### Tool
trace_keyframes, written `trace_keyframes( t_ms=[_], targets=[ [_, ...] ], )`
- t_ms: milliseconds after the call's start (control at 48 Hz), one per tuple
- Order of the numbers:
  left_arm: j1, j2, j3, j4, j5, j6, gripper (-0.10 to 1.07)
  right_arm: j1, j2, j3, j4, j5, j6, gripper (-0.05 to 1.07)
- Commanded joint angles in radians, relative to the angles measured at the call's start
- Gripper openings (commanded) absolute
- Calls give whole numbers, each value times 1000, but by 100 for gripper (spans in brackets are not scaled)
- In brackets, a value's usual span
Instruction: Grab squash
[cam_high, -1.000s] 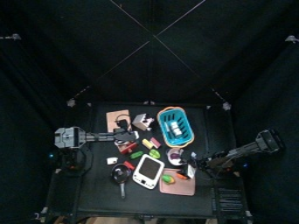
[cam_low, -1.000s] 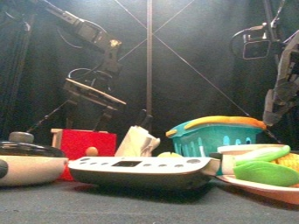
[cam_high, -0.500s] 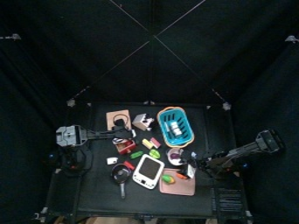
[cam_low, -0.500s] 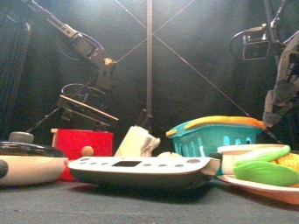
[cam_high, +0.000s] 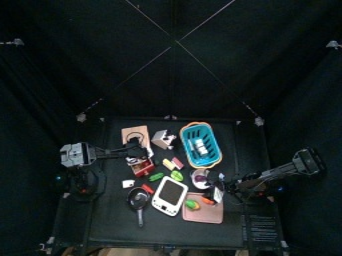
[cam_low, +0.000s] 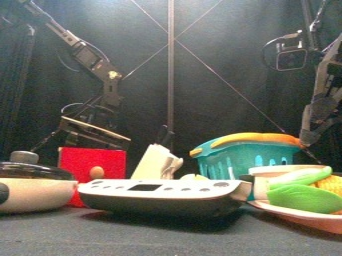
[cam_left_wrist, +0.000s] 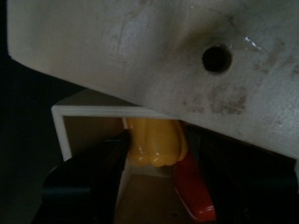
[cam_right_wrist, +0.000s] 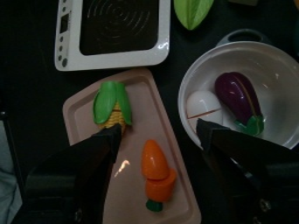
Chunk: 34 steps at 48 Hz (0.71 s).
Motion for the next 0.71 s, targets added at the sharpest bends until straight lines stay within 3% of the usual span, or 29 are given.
trace_keyframes(
  t_ms=[0,333,688],
  targets=[
    [6,3,29,-5,-57,-3,92,-3,-5,-9,8,-3,0,99],
    [5,-14,38,5,-92,3,89,-5,-11,-11,17,15,0,99],
    [0,-57,34,75,-92,5,75,-38,-34,-21,14,28,0,99]
  ],
)
